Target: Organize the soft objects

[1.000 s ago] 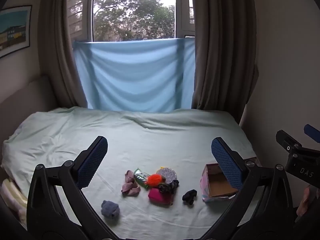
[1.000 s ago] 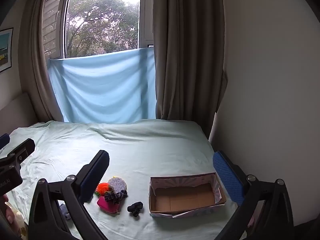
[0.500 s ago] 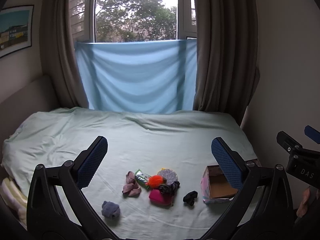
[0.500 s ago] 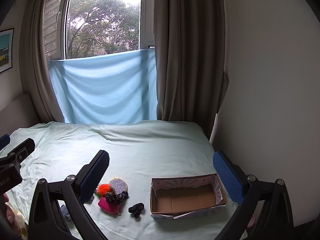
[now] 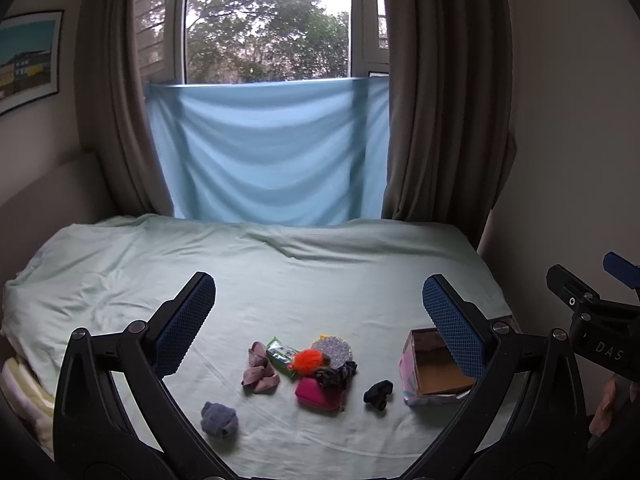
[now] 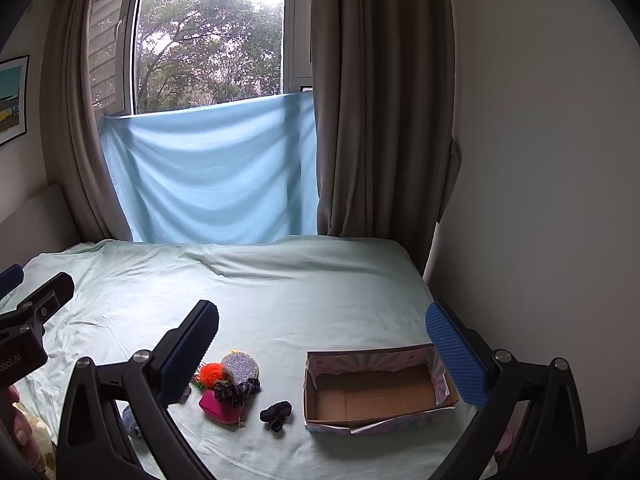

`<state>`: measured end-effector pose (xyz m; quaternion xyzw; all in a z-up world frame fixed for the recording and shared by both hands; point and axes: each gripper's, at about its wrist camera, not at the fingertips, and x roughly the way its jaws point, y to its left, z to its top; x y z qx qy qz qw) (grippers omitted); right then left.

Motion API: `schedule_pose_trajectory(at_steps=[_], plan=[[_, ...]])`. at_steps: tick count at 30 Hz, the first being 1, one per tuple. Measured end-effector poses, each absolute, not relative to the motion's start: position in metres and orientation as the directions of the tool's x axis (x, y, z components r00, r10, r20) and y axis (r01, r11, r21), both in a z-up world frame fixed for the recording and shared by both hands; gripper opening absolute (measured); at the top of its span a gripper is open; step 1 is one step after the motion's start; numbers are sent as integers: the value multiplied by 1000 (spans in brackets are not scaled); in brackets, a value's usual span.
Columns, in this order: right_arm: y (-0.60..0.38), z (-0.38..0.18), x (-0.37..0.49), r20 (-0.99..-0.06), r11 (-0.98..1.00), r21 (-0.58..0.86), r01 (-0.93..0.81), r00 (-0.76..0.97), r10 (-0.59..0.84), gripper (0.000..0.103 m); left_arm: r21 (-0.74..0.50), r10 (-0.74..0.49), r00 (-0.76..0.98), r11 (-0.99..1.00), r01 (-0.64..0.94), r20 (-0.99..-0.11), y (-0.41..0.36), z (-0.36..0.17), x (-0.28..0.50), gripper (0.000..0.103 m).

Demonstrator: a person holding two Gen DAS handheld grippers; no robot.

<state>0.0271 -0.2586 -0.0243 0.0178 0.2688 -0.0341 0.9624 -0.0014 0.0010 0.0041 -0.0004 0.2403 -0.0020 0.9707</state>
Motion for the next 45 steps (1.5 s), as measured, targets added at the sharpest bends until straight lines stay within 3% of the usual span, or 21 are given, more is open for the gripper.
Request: schedule_pose_trajectory(at_steps=[45], plan=[[-253,-25,24,-481,997,35,64,876,-39,103,-6,-11,888,1000,9,-459,3,0,-2,103]])
